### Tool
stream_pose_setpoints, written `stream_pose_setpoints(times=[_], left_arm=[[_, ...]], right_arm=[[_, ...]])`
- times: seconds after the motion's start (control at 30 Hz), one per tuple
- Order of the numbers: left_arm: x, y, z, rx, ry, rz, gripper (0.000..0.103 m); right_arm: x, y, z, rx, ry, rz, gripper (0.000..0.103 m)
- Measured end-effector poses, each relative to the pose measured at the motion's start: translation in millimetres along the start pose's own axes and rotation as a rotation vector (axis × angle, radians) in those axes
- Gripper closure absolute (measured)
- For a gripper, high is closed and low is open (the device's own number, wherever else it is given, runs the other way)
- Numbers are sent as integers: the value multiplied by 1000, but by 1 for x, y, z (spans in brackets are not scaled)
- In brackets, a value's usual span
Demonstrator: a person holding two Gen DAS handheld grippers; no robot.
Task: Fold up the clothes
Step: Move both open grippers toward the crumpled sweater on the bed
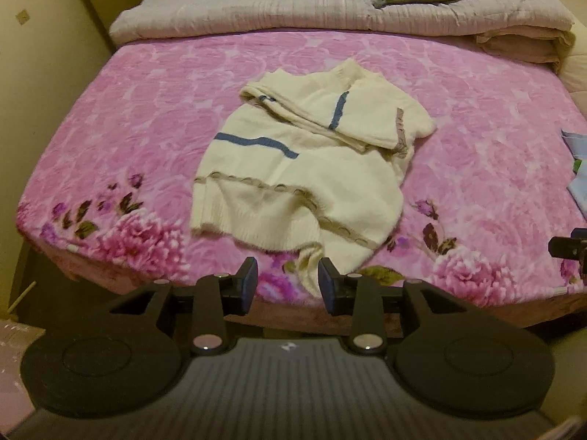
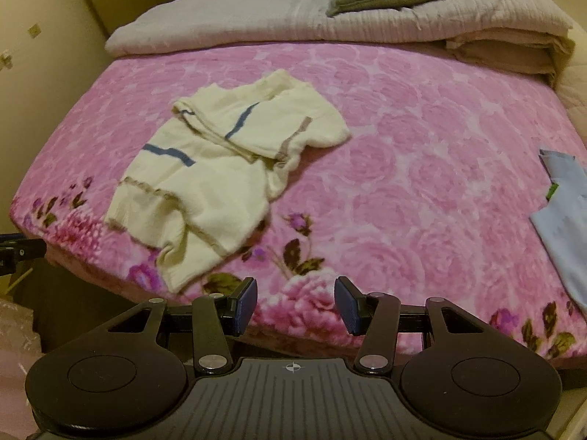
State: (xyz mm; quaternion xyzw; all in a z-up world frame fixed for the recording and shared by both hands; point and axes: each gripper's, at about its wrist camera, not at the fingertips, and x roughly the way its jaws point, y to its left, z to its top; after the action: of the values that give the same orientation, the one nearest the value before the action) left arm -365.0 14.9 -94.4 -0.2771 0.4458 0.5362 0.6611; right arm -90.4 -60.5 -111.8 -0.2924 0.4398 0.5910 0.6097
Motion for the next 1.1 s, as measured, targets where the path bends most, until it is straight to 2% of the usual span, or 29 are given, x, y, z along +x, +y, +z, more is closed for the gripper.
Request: stream_pose_setpoints(times=[0.17,0.3,0.63,0.9,1.1], left_arm=[[42,33,34,20,13,-59,71],[79,68,79,77,20,-96,71],[159,156,184,235,34,-178,71],[243,186,216,336,99,-230,71],[307,178,229,334,136,-288,71]], right_arm=[[22,1,26,55,-22,-34,52],[50,13,57,120,-25,-83,52],[119,78,122,264,8,-175,52],[192,119,140,268,69,-240,52],[252,133,154,158,83,-247,52]])
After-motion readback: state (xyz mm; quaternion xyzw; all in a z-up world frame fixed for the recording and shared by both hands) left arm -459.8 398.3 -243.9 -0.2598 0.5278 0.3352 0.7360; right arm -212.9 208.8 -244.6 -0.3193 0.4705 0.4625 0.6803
